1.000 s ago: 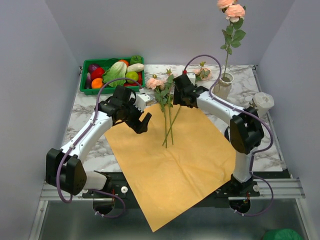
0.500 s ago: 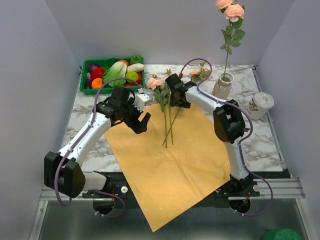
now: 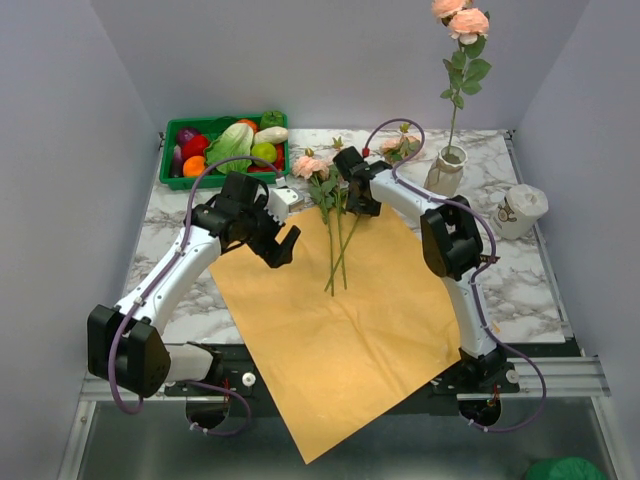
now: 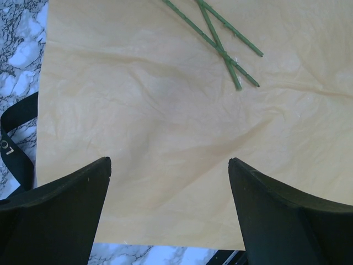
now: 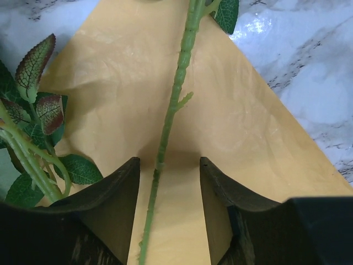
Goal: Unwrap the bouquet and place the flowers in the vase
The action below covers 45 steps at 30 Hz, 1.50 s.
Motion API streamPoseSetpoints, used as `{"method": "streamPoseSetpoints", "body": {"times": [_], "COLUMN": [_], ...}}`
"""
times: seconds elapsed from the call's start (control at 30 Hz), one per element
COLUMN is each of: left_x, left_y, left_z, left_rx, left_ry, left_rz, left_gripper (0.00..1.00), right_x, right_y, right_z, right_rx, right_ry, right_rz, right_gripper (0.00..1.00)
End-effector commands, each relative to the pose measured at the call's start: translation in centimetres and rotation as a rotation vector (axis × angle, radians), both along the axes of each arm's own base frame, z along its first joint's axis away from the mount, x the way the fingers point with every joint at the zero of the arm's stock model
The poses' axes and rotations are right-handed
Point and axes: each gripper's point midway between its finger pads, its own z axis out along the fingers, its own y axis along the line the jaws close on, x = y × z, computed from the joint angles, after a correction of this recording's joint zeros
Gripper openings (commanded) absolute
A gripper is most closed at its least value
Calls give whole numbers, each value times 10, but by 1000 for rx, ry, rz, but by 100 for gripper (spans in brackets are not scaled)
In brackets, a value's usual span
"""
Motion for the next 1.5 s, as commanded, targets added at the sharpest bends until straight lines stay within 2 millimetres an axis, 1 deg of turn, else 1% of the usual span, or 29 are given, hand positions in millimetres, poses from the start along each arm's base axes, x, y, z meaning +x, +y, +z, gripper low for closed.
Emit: {"method": "streamPoseSetpoints", "body": {"times": [0.0,0.13,0.2,0.27,0.43,0.5,0.53,0.57,0.63,0.67,0.7,0.73,0.77,0.83,0.87,0.9,0.93,0.97,1.03,1.07,1.1,1.13,1.2,1.23,1.3,1.37,1.4,1.43,1.47], "left_x": [-3,-4,-4,-4,-3,-3,-3,-3,-3,-4,-4,-4,-3,-3,-1,-2,-2,-1,0,0,1,1,1,2,2,3,3,3,3], "left_y": [7,8,8,8,9,9,9,8,8,8,8,8,8,7,7,7,7,6,6,6,6,6,6,6,6,5,5,4,5], "left_z": [4,6,7,9,15,17,18,19,19,18,17,16,15,14,14,14,14,15,15,15,16,15,15,14,15,16,17,17,16], "left_rx": [12,11,12,12,12,10,9,7,5,4,5,6,7,9,7,6,5,4,3,4,5,7,7,7,6,2,2,-1,0], "left_ry": [-20,-27,-26,-27,-35,-39,-41,-44,-41,-37,-34,-31,-25,-22,-22,-20,-18,-21,-18,-19,-23,-19,-20,-18,-16,-14,-17,-17,-19], "left_rz": [0,1,-1,1,5,7,5,6,7,6,6,7,8,8,12,11,13,13,17,18,18,18,19,20,22,24,26,26,26], "left_gripper": [96,96,96,96,96,96,96,96,96,96,96,96,96,96,96,96,96,96,96,96,96,96,96,96,96,96,96,96,96], "right_x": [4,1,4,1,2,0,0,1,1,3,7,6,7,11,9,10,10,6,-2,-10,-13,-17,-28,-35,-44,-55,-57,-60,-65], "right_y": [-4,-2,0,-1,-2,-4,-4,-5,-8,-10,-10,-14,-17,-18,-21,-19,-19,-18,-13,-15,-13,-12,-7,-8,0,5,6,6,6], "right_z": [-5,-6,0,-2,6,5,12,16,24,45,55,59,82,105,110,136,145,164,175,172,192,197,195,208,215,246,264,274,295], "right_rx": [-17,8,27,30,38,38,46,46,47,57,61,52,58,59,48,63,66,69,59,43,51,49,27,39,31,47,30,26,35], "right_ry": [-2,5,-21,-20,-39,-43,-57,-70,-105,-152,-190,-206,-258,-327,-346,-414,-442,-499,-544,-548,-610,-636,-678,-721,-802,-909,-977,-1008,-1058], "right_rz": [-30,-40,-49,-47,-55,-58,-58,-61,-57,-55,-44,-39,-42,-20,-13,8,21,49,87,100,124,134,182,190,263,314,337,356,367], "right_gripper": [52,40,32,27,20,13,9,3,1,1,1,1,1,1,1,1,1,1,1,1,1,1,1,1,1,1,1,1,1]}}
